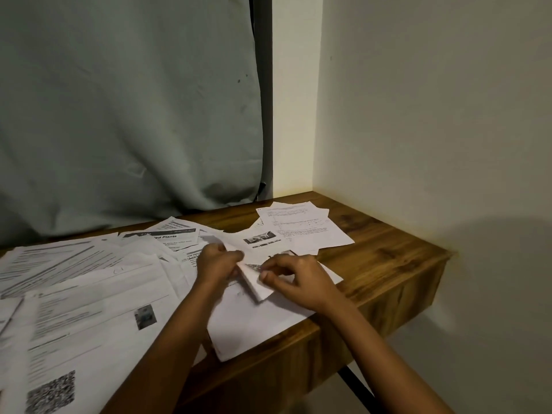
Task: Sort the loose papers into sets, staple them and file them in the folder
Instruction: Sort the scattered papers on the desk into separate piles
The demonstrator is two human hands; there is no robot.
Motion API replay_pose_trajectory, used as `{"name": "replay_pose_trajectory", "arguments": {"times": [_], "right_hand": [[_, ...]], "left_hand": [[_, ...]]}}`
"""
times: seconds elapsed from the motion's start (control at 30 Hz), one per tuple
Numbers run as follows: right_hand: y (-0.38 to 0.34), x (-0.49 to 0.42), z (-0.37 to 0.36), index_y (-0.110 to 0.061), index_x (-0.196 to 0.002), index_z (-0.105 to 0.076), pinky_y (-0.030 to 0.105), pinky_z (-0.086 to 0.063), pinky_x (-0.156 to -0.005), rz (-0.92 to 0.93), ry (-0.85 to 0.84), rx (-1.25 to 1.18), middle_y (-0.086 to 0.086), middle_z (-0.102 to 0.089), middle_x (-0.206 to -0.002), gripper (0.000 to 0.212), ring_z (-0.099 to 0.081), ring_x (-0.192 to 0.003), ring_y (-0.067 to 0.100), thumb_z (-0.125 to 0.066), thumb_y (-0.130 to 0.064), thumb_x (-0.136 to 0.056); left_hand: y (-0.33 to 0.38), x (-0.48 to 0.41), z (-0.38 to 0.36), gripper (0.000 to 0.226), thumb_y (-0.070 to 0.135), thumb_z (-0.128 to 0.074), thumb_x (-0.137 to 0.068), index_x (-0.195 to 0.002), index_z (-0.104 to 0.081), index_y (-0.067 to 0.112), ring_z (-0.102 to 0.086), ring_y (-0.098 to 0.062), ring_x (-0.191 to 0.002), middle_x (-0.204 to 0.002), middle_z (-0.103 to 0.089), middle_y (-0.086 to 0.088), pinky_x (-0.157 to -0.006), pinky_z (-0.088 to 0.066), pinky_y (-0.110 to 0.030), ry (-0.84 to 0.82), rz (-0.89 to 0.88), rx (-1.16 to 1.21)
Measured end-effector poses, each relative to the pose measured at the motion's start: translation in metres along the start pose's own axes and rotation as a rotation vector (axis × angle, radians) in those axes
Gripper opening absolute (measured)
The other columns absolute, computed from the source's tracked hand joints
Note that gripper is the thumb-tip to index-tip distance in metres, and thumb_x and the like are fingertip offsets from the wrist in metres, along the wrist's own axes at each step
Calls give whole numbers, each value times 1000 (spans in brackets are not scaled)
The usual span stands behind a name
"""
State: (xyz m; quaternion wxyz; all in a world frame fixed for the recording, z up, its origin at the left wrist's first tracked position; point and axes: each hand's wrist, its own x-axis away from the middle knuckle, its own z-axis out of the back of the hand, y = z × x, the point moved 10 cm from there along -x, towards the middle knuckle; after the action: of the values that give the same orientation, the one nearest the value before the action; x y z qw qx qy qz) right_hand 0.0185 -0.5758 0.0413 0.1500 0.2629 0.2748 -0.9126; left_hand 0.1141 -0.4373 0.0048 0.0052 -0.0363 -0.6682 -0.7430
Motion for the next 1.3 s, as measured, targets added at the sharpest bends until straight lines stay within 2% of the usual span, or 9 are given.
{"name": "replay_pose_trajectory", "arguments": {"times": [0.1,0.2,0.3,0.47,0.7,0.87,1.07,1.2,1.3], "right_hand": [[45,-8,21,-19,-103,-70,17,-45,-61,-234,123,-121,-9,-70,-91,51,-59,-71,-3,-47,-61,-88],[130,-9,62,-10,-113,-66,28,-54,-76,-537,364,23,3,-68,-110,42,-63,-91,11,-54,-45,-93],[202,-6,76,-3,-122,-54,39,-51,-90,-825,263,242,14,-58,-124,49,-57,-108,27,-57,-42,-92],[248,0,62,-10,-126,-48,44,-42,-101,-991,125,366,13,-51,-132,70,-48,-120,31,-64,-59,-78],[266,9,67,-11,-115,-56,45,-39,-101,-1105,337,186,11,-58,-122,51,-46,-118,32,-77,-38,-76],[255,8,83,-2,-117,-59,34,-48,-86,-973,579,98,16,-62,-118,30,-60,-105,32,-57,-18,-92],[248,36,99,3,-118,-54,35,-49,-84,-981,998,-354,16,-62,-114,29,-60,-104,32,-49,-13,-94],[225,38,102,3,-127,-49,23,-43,-81,-940,1047,-492,15,-58,-124,34,-57,-111,27,-48,-6,-94],[193,33,91,-1,-134,-41,29,-46,-89,-917,947,-503,13,-52,-133,42,-53,-120,28,-51,-4,-94]], "left_hand": [[0,-7,26,27,1,-66,-83,-110,-66,4,-67,-29,-99,-119,-66,-13,-76,-55,-32,75,-63,-135],[4,-5,46,32,5,-67,-85,-116,-63,6,-64,-30,-108,-126,-63,-10,-69,-49,-25,135,-160,-315],[3,-2,51,47,6,-68,-84,-128,-51,6,-59,-33,-115,-134,-57,-12,-84,-53,-36,172,-219,-430],[-4,3,40,75,12,-72,-83,-145,-31,12,-38,-30,-135,-150,-37,-9,-105,-39,-39,142,-265,-540],[-4,-1,31,83,19,-75,-81,-148,-26,15,-27,-24,-140,-154,-26,-6,-110,-30,-34,96,-278,-616],[-2,2,34,81,16,-75,-81,-147,-28,14,-28,-23,-140,-153,-27,-7,-109,-31,-32,100,-277,-612],[-5,-1,38,79,7,-73,-80,-146,-30,14,-29,-24,-139,-152,-29,-8,-109,-32,-32,115,-259,-597],[-7,-6,45,72,5,-70,-82,-144,-35,17,-36,-27,-136,-150,-35,-8,-107,-37,-36,134,-240,-518],[-10,-10,47,62,11,-65,-88,-142,-37,20,-46,-29,-130,-146,-43,-8,-103,-45,-41,126,-227,-436]]}}
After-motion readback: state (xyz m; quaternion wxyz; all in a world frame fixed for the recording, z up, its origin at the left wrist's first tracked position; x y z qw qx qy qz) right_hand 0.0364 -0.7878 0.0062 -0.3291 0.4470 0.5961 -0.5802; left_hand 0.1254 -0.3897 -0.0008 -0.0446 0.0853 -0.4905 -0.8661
